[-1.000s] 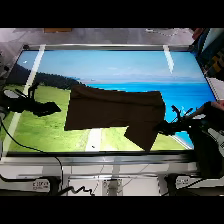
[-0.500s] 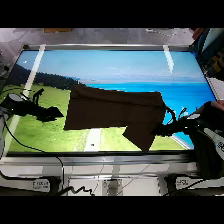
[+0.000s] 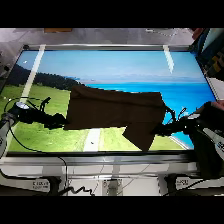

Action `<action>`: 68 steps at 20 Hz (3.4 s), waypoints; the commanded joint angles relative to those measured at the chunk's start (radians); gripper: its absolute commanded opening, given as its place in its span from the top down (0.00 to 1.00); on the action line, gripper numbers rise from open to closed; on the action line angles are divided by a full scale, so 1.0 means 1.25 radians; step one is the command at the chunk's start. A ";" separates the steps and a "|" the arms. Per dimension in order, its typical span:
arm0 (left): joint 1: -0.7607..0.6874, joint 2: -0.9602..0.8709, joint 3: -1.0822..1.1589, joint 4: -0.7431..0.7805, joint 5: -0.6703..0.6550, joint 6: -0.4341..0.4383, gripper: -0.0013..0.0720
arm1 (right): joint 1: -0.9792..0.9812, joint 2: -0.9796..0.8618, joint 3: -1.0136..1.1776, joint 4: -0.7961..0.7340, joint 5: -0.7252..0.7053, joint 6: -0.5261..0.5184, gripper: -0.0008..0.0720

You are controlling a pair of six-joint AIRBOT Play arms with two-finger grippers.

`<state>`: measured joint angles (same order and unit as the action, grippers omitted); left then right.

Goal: Fold the clothes and pants, and hang the long-sleeved shirts on hangers.

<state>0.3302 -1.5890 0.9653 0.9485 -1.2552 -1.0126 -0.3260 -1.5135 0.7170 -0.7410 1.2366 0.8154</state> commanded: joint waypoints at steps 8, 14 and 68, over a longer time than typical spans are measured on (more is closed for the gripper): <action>-0.008 0.047 -0.033 -0.332 -0.072 0.132 0.97 | 0.150 0.131 0.123 0.009 -0.068 0.015 0.97; 0.013 0.316 0.109 -0.388 -0.101 0.153 0.97 | 0.157 0.426 0.334 -0.026 -0.082 0.053 0.97; -0.088 -0.004 0.198 -0.045 0.214 0.139 0.97 | 0.157 -0.095 0.503 -0.329 0.003 0.262 0.97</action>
<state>0.2211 -1.5612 1.2137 0.8310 -0.9150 -0.8303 -0.1307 -1.6547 1.4593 -1.1301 1.2747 1.1347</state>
